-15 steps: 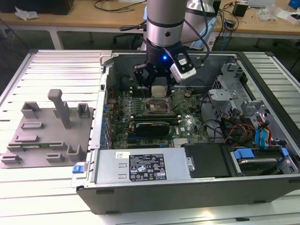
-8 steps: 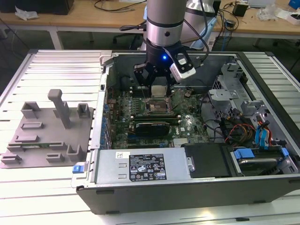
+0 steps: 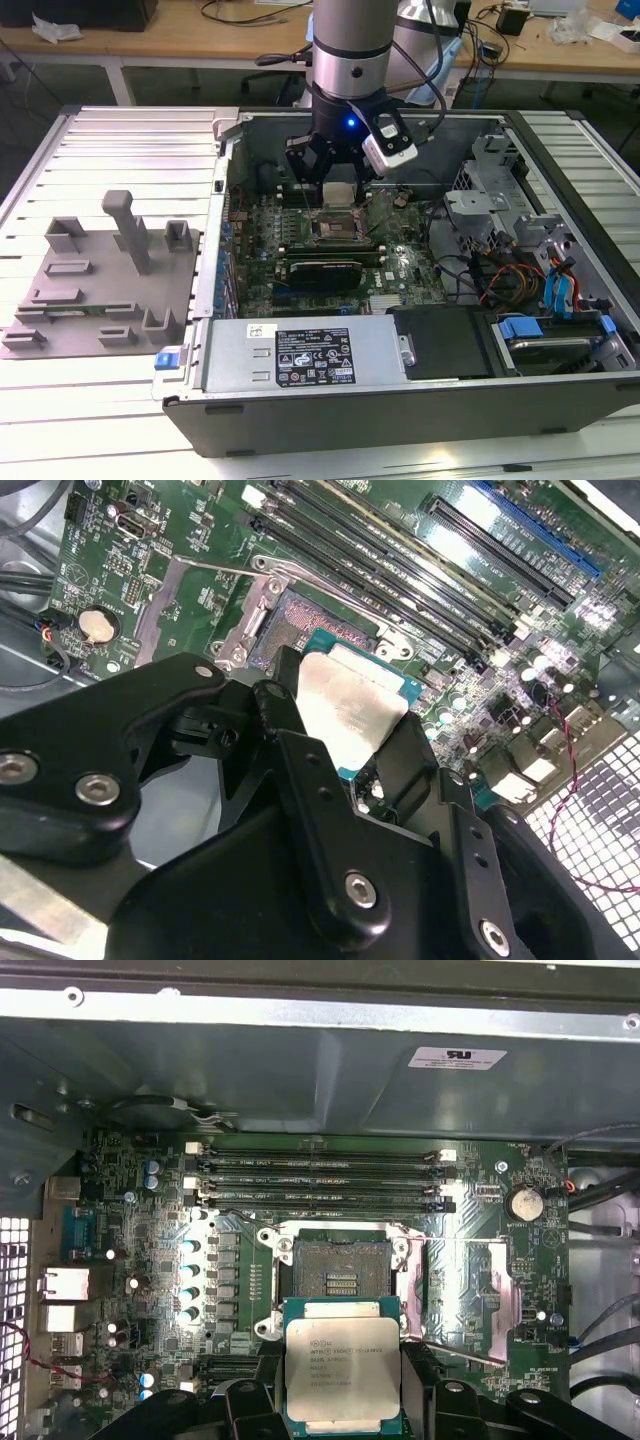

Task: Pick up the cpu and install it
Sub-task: 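Place the cpu into insertion slot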

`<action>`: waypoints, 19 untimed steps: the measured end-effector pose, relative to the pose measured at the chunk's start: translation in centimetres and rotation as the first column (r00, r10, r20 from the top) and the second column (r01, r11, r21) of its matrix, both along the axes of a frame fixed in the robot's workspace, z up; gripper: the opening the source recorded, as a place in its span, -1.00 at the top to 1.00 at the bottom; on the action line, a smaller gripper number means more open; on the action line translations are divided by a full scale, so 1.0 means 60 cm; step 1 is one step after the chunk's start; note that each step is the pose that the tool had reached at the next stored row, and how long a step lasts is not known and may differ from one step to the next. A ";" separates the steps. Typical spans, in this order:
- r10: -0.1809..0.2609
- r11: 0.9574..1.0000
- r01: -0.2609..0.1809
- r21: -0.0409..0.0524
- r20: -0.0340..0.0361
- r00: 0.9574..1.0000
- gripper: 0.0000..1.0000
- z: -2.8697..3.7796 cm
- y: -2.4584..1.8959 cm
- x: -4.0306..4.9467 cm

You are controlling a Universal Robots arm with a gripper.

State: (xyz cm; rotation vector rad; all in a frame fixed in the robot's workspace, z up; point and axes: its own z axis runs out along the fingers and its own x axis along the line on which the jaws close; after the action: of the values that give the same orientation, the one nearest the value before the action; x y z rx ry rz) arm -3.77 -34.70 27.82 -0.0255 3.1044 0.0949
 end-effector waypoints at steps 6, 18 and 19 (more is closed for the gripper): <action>-0.174 0.985 0.174 0.000 0.000 0.985 -0.09 -0.001 0.0000 0.000; -0.436 0.900 0.436 0.000 0.000 0.900 -0.09 -0.002 0.0000 0.000; -0.451 0.892 0.451 0.000 0.000 0.892 -0.09 -0.002 0.0000 0.000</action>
State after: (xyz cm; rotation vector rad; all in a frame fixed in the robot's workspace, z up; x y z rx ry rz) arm -3.77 -34.70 27.67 0.6925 3.0132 0.0793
